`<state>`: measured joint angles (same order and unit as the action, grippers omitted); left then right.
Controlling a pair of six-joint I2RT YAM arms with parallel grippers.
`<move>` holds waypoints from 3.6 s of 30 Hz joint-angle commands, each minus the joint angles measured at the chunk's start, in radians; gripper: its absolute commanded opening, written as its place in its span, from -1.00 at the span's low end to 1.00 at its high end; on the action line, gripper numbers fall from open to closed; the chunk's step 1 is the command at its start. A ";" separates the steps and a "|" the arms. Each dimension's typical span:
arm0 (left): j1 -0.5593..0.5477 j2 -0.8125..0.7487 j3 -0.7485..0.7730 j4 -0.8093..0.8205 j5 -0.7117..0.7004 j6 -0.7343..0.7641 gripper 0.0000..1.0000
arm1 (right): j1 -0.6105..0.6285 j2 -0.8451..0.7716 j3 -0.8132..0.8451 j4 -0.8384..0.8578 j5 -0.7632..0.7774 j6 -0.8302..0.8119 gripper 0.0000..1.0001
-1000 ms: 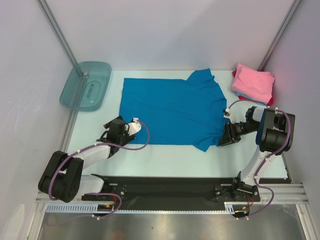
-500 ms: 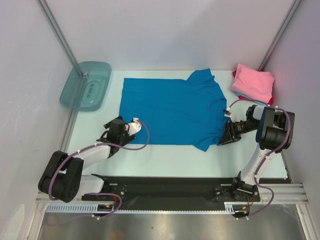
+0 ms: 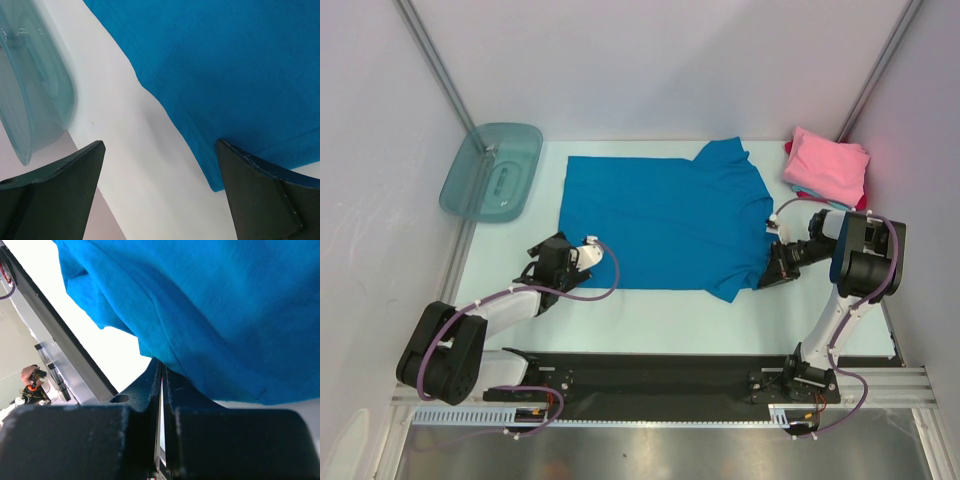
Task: Fold and stack the t-shirts
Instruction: Fold the tshirt
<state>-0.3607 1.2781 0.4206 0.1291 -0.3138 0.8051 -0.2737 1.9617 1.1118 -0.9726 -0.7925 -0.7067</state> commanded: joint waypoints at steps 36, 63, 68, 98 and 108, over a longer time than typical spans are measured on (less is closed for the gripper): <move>-0.009 0.013 -0.020 0.001 -0.013 0.014 1.00 | 0.125 -0.420 0.080 0.092 0.384 0.046 -1.00; 0.049 -0.157 -0.194 -0.058 0.305 0.427 1.00 | 0.269 -0.509 -0.064 0.298 0.711 0.027 -1.00; 0.055 -0.183 -0.131 -0.276 0.330 0.430 0.99 | 0.269 -0.506 -0.067 0.298 0.720 0.029 -1.00; 0.055 -0.163 -0.125 -0.332 0.291 0.516 0.60 | 0.260 -0.529 -0.075 0.299 0.719 0.032 -1.00; 0.055 -0.160 -0.114 -0.401 0.335 0.528 -0.36 | 0.258 -0.517 -0.064 0.308 0.727 0.032 -1.00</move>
<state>-0.3107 1.0901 0.3244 -0.1356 -0.0494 1.3388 -0.0105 1.4681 1.0317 -0.6930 -0.0830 -0.6735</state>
